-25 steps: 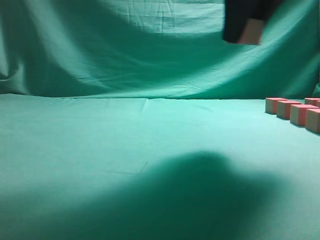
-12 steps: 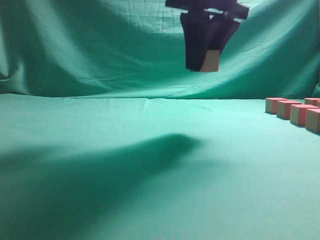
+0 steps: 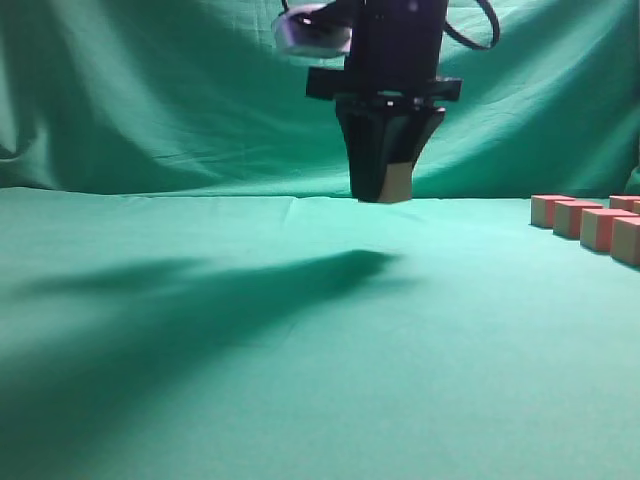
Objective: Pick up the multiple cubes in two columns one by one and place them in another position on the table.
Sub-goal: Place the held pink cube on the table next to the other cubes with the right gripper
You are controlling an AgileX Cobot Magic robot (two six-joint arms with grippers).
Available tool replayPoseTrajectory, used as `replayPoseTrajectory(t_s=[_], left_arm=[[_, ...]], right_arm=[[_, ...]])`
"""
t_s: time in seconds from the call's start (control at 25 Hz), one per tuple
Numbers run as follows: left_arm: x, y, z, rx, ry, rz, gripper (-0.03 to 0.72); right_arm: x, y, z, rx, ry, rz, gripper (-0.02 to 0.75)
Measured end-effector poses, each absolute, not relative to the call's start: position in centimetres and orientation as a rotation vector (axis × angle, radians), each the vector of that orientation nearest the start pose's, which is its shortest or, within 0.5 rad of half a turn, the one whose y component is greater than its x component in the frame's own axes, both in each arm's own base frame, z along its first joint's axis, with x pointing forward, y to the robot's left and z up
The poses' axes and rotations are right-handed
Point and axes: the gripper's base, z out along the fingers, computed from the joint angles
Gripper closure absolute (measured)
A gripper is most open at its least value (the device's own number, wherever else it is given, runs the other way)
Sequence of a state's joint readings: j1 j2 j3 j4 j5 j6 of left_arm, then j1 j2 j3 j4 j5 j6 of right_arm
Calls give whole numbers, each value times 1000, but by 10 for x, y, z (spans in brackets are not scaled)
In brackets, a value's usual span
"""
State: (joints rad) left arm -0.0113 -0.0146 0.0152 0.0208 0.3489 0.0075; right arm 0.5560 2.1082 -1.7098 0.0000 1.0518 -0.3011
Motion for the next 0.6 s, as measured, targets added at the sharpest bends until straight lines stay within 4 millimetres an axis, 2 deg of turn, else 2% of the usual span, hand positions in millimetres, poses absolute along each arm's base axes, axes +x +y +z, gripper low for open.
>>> replayPoseTrajectory(t_s=[0.2,0.6], left_arm=[[53,0,177,30,1833,18,688],[53,0,177,30,1833,18,688]], right_arm=[[378,235,184,-1236,2702,30,482],[384,238,170,-1234,2689,25,482]])
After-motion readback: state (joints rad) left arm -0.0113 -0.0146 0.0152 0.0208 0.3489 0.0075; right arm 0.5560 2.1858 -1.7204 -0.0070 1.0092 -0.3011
